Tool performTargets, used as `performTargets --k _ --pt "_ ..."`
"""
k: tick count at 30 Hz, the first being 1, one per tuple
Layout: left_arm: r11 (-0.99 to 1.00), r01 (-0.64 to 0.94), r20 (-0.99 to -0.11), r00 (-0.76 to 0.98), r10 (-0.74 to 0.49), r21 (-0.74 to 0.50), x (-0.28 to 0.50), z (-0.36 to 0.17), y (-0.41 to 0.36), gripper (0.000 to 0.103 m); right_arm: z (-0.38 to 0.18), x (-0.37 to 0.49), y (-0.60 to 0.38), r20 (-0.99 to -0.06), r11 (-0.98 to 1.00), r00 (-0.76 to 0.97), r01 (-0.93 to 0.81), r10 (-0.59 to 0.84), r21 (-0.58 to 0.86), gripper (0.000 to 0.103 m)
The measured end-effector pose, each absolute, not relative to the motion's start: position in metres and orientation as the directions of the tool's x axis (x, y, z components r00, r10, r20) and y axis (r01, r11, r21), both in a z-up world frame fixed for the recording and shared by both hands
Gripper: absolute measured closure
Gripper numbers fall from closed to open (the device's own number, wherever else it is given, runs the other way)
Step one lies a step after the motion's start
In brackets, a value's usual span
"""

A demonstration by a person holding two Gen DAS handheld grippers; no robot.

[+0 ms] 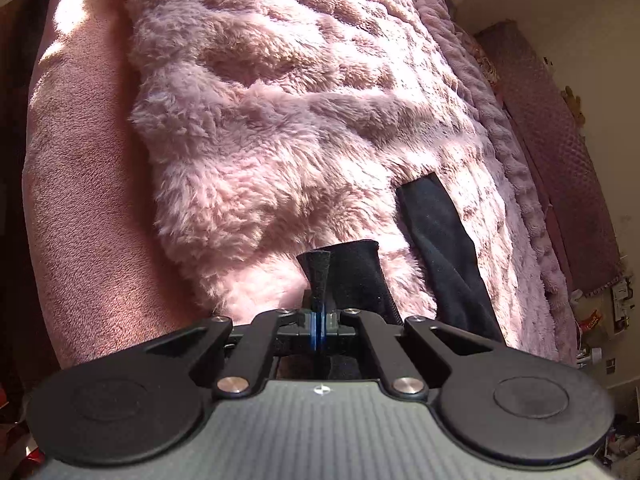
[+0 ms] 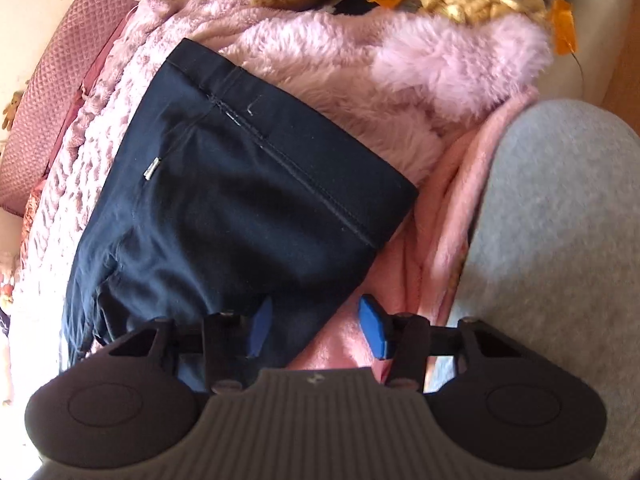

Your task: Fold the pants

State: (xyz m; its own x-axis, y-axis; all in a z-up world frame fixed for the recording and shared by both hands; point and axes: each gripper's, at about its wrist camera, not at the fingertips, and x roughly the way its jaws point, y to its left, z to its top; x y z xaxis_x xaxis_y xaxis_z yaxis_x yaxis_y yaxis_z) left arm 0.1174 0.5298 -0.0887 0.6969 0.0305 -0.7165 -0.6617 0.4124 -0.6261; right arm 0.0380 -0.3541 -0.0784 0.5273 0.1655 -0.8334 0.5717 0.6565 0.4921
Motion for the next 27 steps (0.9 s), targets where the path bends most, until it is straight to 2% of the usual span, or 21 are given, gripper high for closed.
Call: performTargets --k 2,4,5,8,10,11,18,22,25,27 --pt "0.421 -0.661 -0.719 0.695 0.031 -0.621 0.118 -0.089 0.529 0.102 -0.078 0.039 -0.354 -0.809 0.674 0.567 0.537 0.158 0.507 0.057" --pt "0.424 -0.665 -0.723 0.690 0.034 -0.614 0.118 -0.089 0.529 0.102 -0.082 0.034 -0.361 -0.763 0.641 0.616 0.509 0.194 0.574 0.064" --pt "0.422 -0.667 -0.725 0.688 0.032 -0.614 0.118 -0.090 0.529 0.102 -0.086 0.031 -0.366 -0.735 0.610 0.640 0.496 0.224 0.618 0.068" --pt "0.413 -0.667 -0.726 0.687 0.022 -0.620 0.120 -0.092 0.530 0.102 -0.098 0.015 -0.382 -0.619 0.476 0.727 0.449 0.297 0.756 0.069" --pt "0.408 -0.679 -0.734 0.679 0.032 -0.610 0.122 -0.093 0.529 0.102 -0.094 0.006 -0.386 -0.550 0.427 0.783 0.408 0.292 0.807 0.081" --pt "0.416 -0.686 -0.740 0.671 0.045 -0.597 0.123 -0.094 0.527 0.102 -0.090 0.003 -0.385 -0.544 0.439 0.790 0.397 0.283 0.806 0.102" --pt "0.419 -0.739 -0.777 0.620 0.114 -0.528 0.121 -0.086 0.517 0.102 -0.077 -0.003 -0.388 -0.508 0.430 0.822 0.372 0.259 0.822 0.103" --pt "0.397 -0.758 -0.772 0.614 0.166 -0.517 0.102 -0.065 0.514 0.102 -0.068 0.000 -0.394 -0.507 0.441 0.814 0.359 0.284 0.822 0.103" --pt "0.444 -0.775 -0.793 0.575 0.201 -0.449 0.089 -0.044 0.508 0.103 -0.058 0.003 -0.399 -0.488 0.438 0.819 0.335 0.302 0.834 0.103" --pt "0.435 -0.775 -0.787 0.582 0.206 -0.459 0.076 -0.032 0.510 0.103 -0.049 0.005 -0.401 -0.474 0.452 0.822 0.309 0.317 0.837 0.103"
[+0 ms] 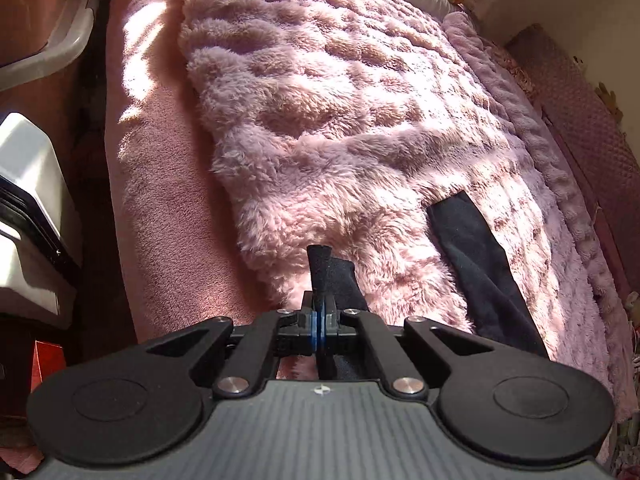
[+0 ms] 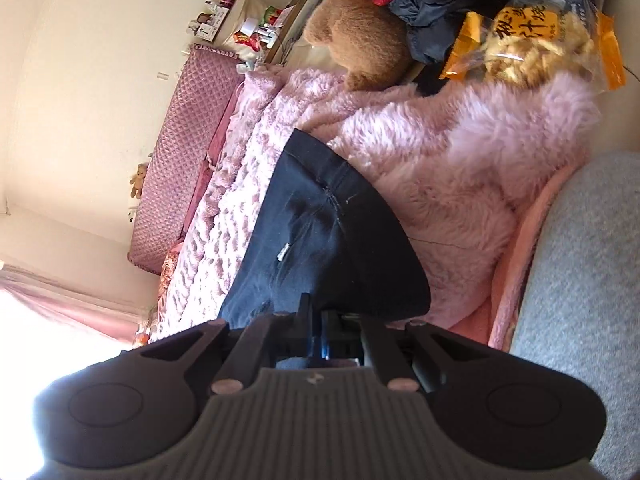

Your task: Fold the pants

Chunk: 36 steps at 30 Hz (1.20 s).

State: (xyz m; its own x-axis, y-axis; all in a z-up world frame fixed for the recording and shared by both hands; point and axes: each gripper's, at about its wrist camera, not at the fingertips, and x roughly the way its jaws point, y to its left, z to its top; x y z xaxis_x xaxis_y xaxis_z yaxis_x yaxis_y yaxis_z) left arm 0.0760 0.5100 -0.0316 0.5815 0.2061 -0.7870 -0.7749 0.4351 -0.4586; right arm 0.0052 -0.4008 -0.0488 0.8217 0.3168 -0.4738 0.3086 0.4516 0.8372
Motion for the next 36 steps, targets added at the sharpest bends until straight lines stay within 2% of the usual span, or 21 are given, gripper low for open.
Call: performTargets --k 7,11,16,21,25,29,33,36 --pt "0.418 -0.773 -0.758 0.603 0.249 -0.478 0.058 0.011 0.523 0.103 -0.029 0.028 -0.403 -0.434 0.459 0.825 0.247 0.363 0.854 0.103" --pt "0.422 -0.752 -0.736 0.632 0.243 -0.506 0.075 0.034 0.529 0.103 -0.017 0.053 -0.404 -0.408 0.458 0.833 0.218 0.373 0.862 0.103" --pt "0.444 -0.782 -0.756 0.588 0.289 -0.438 0.126 0.056 0.528 0.103 -0.006 0.096 -0.400 -0.395 0.419 0.831 0.221 0.392 0.881 0.103" --pt "0.408 -0.798 -0.790 0.564 0.241 -0.444 0.180 0.052 0.539 0.102 0.001 0.167 -0.391 -0.435 0.447 0.809 0.244 0.396 0.861 0.103" --pt "0.452 -0.826 -0.820 0.494 0.291 -0.337 0.224 0.041 0.539 0.102 -0.007 0.230 -0.386 -0.504 0.462 0.765 0.307 0.400 0.832 0.103" --pt "0.423 -0.839 -0.840 0.476 0.263 -0.343 0.260 0.018 0.547 0.102 -0.015 0.287 -0.376 -0.559 0.519 0.734 0.328 0.387 0.789 0.103" --pt "0.409 -0.854 -0.845 0.453 0.284 -0.321 0.293 0.001 0.551 0.102 -0.020 0.330 -0.372 -0.573 0.548 0.733 0.329 0.366 0.769 0.103" --pt "0.426 -0.850 -0.826 0.461 0.323 -0.308 0.313 -0.005 0.546 0.102 -0.035 0.353 -0.379 -0.606 0.517 0.717 0.393 0.344 0.760 0.103"
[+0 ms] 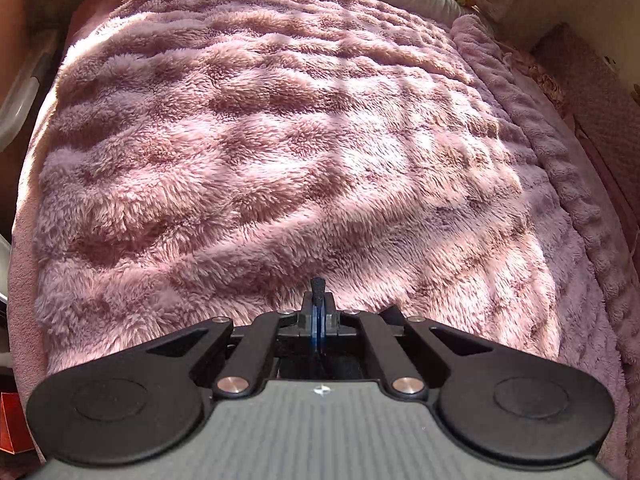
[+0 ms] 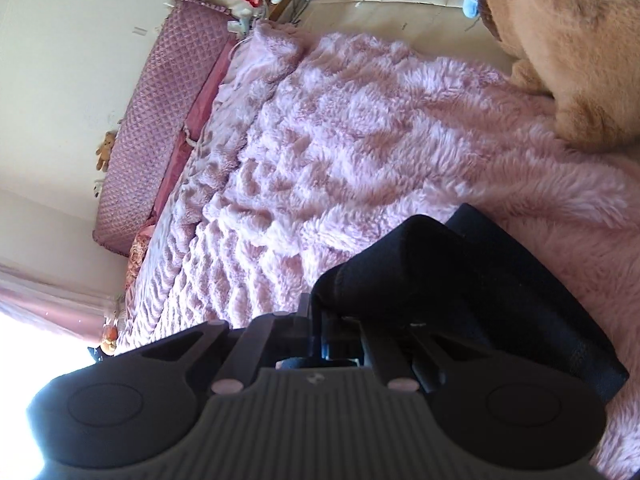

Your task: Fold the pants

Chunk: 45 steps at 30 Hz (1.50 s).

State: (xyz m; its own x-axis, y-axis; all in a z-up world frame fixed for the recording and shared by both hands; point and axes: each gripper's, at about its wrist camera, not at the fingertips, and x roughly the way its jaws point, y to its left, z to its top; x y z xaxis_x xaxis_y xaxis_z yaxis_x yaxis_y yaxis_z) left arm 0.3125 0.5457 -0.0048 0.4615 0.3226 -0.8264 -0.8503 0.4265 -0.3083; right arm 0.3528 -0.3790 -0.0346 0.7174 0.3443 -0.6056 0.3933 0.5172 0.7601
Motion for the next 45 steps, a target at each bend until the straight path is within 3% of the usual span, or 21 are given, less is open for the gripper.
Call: performTargets --k 11,13,14,17,18,23,27,33,37,39,41,45 --pt "0.423 -0.886 -0.813 0.385 0.437 -0.192 0.369 -0.029 0.550 0.103 -0.070 0.401 -0.388 -0.626 0.547 0.711 0.400 0.321 0.735 0.103" --pt "0.423 -0.881 -0.824 0.393 0.407 -0.212 0.375 -0.035 0.553 0.103 -0.075 0.409 -0.387 -0.626 0.542 0.705 0.400 0.334 0.739 0.102" --pt "0.435 -0.865 -0.818 0.429 0.383 -0.250 0.375 -0.036 0.553 0.103 -0.077 0.410 -0.387 -0.632 0.538 0.701 0.410 0.330 0.737 0.094" --pt "0.544 -0.761 -0.718 0.593 0.365 -0.352 0.371 -0.025 0.537 0.096 -0.071 0.407 -0.387 -0.597 0.577 0.729 0.342 0.335 0.742 0.045" --pt "0.602 -0.714 -0.670 0.645 0.366 -0.359 0.368 -0.018 0.526 0.096 -0.065 0.404 -0.384 -0.594 0.630 0.736 0.300 0.325 0.717 0.039" --pt "0.840 -0.446 -0.563 0.798 0.216 -0.310 0.358 0.012 0.445 0.088 -0.039 0.369 -0.368 -0.623 0.799 0.739 0.203 0.254 0.567 0.033" --pt "0.945 -0.214 -0.510 0.858 0.060 -0.249 0.341 0.026 0.355 0.078 -0.015 0.310 -0.357 -0.567 0.866 0.799 0.123 0.203 0.484 0.025" --pt "0.964 0.052 -0.572 0.796 -0.198 -0.261 0.335 0.009 0.239 0.077 -0.021 0.245 -0.332 -0.645 0.936 0.749 0.098 0.154 0.337 0.025" --pt "0.920 0.107 -0.603 0.725 -0.333 -0.378 0.310 -0.015 0.178 0.077 -0.050 0.221 -0.325 -0.676 0.923 0.710 0.102 0.194 0.372 0.028" --pt "0.888 0.151 -0.588 0.699 -0.406 -0.434 0.287 -0.025 0.154 0.077 -0.063 0.214 -0.332 -0.684 0.902 0.712 0.178 0.158 0.394 0.037" --pt "0.860 0.175 -0.573 0.680 -0.458 -0.480 0.254 -0.034 0.130 0.077 -0.071 0.208 -0.342 -0.648 0.859 0.747 0.226 0.149 0.459 0.041" --pt "0.823 0.109 -0.551 0.693 -0.465 -0.558 0.197 -0.056 0.114 0.076 -0.086 0.211 -0.368 -0.528 0.685 0.819 0.253 0.225 0.683 0.039"
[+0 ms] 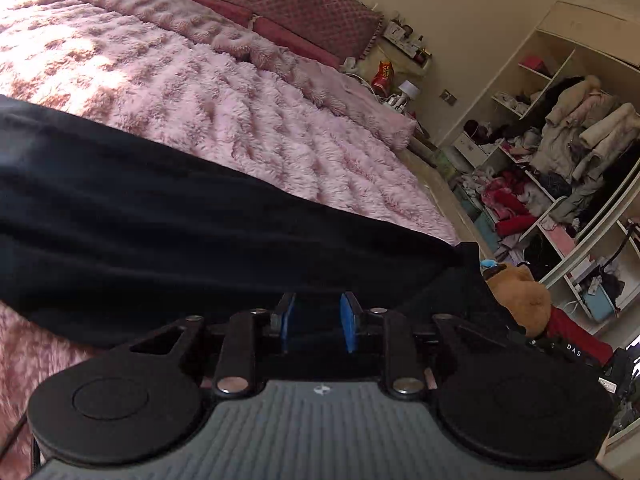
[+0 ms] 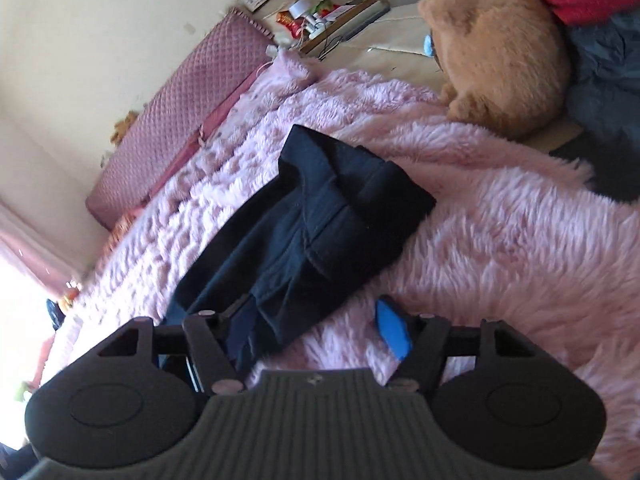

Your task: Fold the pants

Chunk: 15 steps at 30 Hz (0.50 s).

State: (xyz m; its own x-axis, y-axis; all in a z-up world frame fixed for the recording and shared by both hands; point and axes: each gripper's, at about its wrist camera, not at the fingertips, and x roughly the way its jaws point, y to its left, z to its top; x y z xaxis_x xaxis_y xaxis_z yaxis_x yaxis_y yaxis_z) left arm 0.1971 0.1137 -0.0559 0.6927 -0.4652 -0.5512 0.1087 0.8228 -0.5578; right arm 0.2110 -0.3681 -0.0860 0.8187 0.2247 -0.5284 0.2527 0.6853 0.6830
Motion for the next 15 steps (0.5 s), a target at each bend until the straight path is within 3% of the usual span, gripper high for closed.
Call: performTargets --k 4,7,8,9,15 --pt "0.729 -0.008 -0.555 0.654 -0.514 -0.685 0.171 -0.074 0.115 0.076 -0.106 0.229 -0.384 -0.441 0.537 0.851 0.239 0.285 0.809 0.042" --pt "0.732 -0.024 -0.582 0.625 -0.521 -0.681 0.174 -0.076 0.114 0.076 -0.117 0.241 -0.389 -0.446 0.450 0.855 0.300 0.265 0.841 0.070" --pt "0.743 -0.027 -0.592 0.625 -0.510 -0.669 0.173 -0.075 0.111 0.076 -0.119 0.241 -0.389 -0.445 0.427 0.857 0.311 0.261 0.849 0.089" --pt "0.749 -0.034 -0.599 0.625 -0.501 -0.662 0.174 -0.075 0.111 0.076 -0.119 0.239 -0.388 -0.437 0.411 0.861 0.311 0.259 0.857 0.094" --pt "0.757 -0.080 -0.619 0.633 -0.464 -0.649 0.163 -0.069 0.116 0.076 -0.099 0.205 -0.393 -0.378 0.301 0.879 0.291 0.289 0.908 0.097"
